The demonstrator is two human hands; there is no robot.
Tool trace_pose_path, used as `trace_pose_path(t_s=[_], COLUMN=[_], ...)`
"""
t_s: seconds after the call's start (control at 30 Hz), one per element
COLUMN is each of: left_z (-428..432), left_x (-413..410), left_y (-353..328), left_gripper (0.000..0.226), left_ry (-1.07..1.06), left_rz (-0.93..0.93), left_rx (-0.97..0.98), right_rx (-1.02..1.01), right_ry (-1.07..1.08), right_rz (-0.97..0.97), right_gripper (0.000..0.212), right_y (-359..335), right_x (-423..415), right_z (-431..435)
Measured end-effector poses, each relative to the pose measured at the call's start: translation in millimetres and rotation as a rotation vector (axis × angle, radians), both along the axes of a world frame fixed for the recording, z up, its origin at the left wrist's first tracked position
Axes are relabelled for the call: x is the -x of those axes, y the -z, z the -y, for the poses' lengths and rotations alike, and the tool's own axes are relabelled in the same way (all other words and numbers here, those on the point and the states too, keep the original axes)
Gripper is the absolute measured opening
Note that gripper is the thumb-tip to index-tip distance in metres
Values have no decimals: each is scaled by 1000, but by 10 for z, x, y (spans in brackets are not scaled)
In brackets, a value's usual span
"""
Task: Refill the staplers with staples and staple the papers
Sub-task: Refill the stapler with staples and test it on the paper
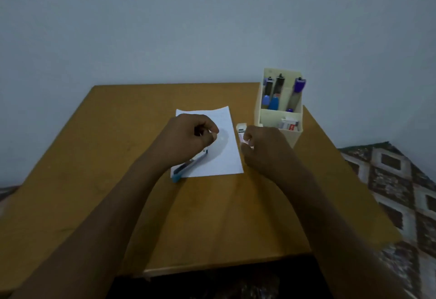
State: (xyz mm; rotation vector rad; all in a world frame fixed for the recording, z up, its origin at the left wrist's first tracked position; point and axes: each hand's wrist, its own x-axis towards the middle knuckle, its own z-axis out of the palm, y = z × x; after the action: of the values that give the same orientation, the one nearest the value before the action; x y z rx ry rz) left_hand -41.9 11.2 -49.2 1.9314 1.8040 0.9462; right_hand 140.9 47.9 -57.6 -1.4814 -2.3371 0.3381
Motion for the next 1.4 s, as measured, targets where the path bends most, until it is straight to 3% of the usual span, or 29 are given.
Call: trace_pose_path(t_s=[0.13, 0.57, 0.83, 1.03, 1.2, 1.4], left_z=[-56, -281, -283, -284, -263, -290], left_x=[196, 371, 388, 402, 366, 305], left_y=[106, 355, 423, 439, 442, 531], left_gripper=[13, 14, 10, 14, 24, 33], left_ry=[-53, -103, -130, -166, -147, -104], left_rz=[37, 91, 182, 189, 101, -40], left_rx=[-38, -73, -133, -155, -190, -221], right_rx=[-18, -93, -130, -196, -168, -399], right_ry=[117, 201, 216, -1, -106, -197], right_rz=[63, 409, 243, 32, -51, -116], right_gripper=[40, 33, 42, 43, 50, 53], right_y=[134, 224, 166, 210, 318, 454], right_x=[194, 364, 430, 489, 486, 458], right_z=[-62, -229, -255, -258, -292, -343])
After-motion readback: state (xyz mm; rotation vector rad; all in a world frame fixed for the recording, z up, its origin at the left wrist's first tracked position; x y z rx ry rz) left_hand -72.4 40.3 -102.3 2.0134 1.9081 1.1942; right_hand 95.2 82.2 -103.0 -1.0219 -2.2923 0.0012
